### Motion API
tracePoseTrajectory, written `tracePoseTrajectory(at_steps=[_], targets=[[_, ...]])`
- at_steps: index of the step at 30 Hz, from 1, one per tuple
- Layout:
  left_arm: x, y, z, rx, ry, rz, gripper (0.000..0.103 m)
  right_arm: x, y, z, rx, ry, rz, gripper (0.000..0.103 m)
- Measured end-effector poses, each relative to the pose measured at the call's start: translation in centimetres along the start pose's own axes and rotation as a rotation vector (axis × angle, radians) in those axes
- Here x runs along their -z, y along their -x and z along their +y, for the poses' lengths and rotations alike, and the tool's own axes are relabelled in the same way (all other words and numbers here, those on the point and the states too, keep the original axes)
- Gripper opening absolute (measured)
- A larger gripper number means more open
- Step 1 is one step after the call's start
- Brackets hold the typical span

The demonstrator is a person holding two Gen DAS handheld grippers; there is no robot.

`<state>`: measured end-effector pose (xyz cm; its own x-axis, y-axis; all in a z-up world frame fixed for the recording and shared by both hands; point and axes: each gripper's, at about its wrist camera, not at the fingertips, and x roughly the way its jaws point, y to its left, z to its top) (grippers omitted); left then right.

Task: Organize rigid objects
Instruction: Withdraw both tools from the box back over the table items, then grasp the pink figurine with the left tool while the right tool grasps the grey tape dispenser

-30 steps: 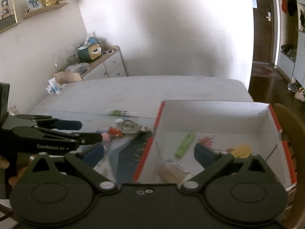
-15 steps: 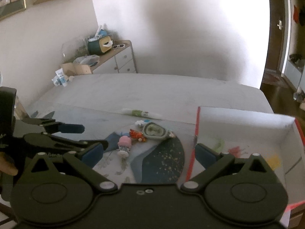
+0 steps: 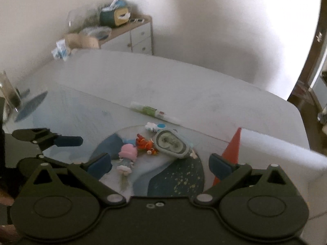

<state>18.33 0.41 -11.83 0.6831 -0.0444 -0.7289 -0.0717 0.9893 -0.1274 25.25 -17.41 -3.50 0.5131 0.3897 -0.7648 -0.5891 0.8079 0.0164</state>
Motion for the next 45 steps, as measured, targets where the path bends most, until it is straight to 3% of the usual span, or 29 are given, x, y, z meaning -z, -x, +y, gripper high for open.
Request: tracePoseTrajectory(at_steps=[12, 24, 37, 45], targets=[[0.7, -4.1, -0.4, 0.004, -0.024, 0.03, 0.081, -2.5, -5.8, 0.5, 0.034, 0.22, 0.165, 0.1], [0.4, -7.1, -0.7, 0.014, -0.022, 0.039, 0.081, -3.6, -11.4, 2.0, 0.073, 0.417, 0.319, 0.09], [0.4, -8.8, -1.0, -0.018, -0.054, 0.025, 0.079, -3.7, -13.3, 2.5, 0.095, 0.489, 0.345, 0.079], [0.2, -9.1, -1.4, -0.038, -0.104, 0.002, 0.054, -3.3, -14.0, 2.8, 0.088, 0.517, 0.36, 0.059]])
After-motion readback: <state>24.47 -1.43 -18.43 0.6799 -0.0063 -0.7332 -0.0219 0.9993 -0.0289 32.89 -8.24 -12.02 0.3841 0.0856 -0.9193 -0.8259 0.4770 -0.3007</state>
